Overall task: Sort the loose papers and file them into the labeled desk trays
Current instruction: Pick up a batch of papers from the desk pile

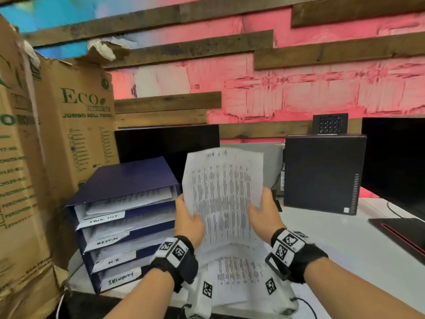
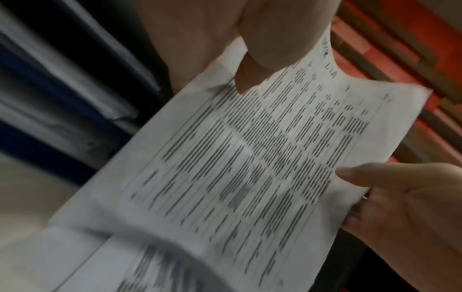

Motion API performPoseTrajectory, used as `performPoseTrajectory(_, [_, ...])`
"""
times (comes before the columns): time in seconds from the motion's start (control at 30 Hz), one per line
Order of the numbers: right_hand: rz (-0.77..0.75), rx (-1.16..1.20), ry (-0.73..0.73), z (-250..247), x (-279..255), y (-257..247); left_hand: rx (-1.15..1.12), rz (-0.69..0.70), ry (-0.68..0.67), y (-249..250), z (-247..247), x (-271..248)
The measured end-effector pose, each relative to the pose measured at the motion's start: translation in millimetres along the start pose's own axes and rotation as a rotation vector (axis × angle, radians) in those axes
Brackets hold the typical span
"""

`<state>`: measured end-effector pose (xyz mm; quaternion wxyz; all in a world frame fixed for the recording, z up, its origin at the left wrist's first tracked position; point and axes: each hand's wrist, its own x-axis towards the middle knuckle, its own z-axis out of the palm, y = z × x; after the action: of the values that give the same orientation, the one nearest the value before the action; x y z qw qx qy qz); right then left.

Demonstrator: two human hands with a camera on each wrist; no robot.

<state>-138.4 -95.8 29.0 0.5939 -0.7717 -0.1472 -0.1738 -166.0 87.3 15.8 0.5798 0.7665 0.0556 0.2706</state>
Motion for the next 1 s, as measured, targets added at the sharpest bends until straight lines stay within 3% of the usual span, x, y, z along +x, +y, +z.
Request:
performPoseTrajectory(0.1, [0.163,-0.057,-0.116,2,-9,30,0.055,-0.14,-0.037,-34,8,-5])
performPoseTrajectory(0.2, [0.258,-0.123,-0.155,0,-13,44,0.134,-0.184,-0.099,-51,4,-5])
performPoseTrajectory(0.4, [0.189,-0.209,-0.146,4,-1,30,0.151,-0.224,-0.073,-47,-31,4])
performPoseTrajectory(0.6, [0.16,-0.197,-0.413,44,-10,9,0.17,-0.398,-0.075,-54,-91,5])
performPoseTrajectory(0.77, [0.159,-0.235,-0.724,99,-29,-2,0.359,-0.615,0.057,-64,-159,-1])
performPoseTrajectory(0.83, [0.152,-0.231,-0.812,115,-35,-11,0.385,-0.631,0.084,-64,-183,-4])
performPoseTrajectory(0.93, [0.135,-0.158,-0.866,133,-37,-30,0.369,-0.655,0.089,-57,-212,-5])
performPoseTrajectory(1.0, [0.102,-0.131,-0.809,141,-33,-39,0.263,-0.64,0.116,-54,-226,0])
